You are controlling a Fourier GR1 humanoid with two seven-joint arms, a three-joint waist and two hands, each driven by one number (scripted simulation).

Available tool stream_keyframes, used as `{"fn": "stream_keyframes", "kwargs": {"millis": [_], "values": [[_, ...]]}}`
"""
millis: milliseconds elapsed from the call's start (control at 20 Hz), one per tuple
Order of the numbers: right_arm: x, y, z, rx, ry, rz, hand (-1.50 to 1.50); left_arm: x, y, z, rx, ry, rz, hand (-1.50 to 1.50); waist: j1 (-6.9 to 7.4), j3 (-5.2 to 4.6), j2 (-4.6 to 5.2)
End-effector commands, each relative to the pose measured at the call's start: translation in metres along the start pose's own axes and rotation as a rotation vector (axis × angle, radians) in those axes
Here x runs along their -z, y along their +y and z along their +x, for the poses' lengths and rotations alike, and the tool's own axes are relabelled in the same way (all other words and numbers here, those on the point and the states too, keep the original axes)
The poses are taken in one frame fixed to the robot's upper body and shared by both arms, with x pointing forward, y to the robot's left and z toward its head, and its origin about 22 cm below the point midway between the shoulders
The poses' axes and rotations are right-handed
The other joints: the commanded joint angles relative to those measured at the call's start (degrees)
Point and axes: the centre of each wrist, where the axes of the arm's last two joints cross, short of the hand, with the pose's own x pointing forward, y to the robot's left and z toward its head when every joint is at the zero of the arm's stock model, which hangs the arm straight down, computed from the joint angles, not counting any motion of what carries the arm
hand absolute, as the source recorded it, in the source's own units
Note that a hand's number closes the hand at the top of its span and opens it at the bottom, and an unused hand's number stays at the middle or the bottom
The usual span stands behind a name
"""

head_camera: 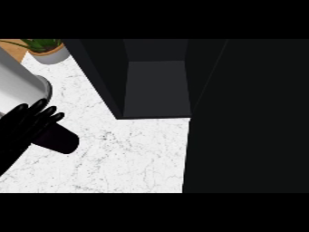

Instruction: Pick up the wine, place it into the cabinet and close the cabinet

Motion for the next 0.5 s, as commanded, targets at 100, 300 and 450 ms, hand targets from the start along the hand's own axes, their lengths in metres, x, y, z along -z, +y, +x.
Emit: {"fn": "stream_keyframes", "kwargs": {"millis": [100, 300, 450], "values": [[-0.021, 0.015, 0.040, 0.041, 0.019, 0.036, -1.50, -0.027, 0.056, 0.049, -0.088, 0.013, -0.113, -1.50, 0.63, 0.14, -0.20], [-0.027, 0.026, 0.055, 0.027, 0.054, 0.049, -1.50, -0.035, 0.081, 0.079, -0.128, 0.022, -0.122, -1.50, 1.30, 0.17, -0.11], [-0.026, 0.037, 0.066, 0.039, 0.057, 0.043, -1.50, -0.027, 0.092, 0.098, -0.137, 0.036, -0.112, -1.50, 1.20, 0.18, -0.05]]}}
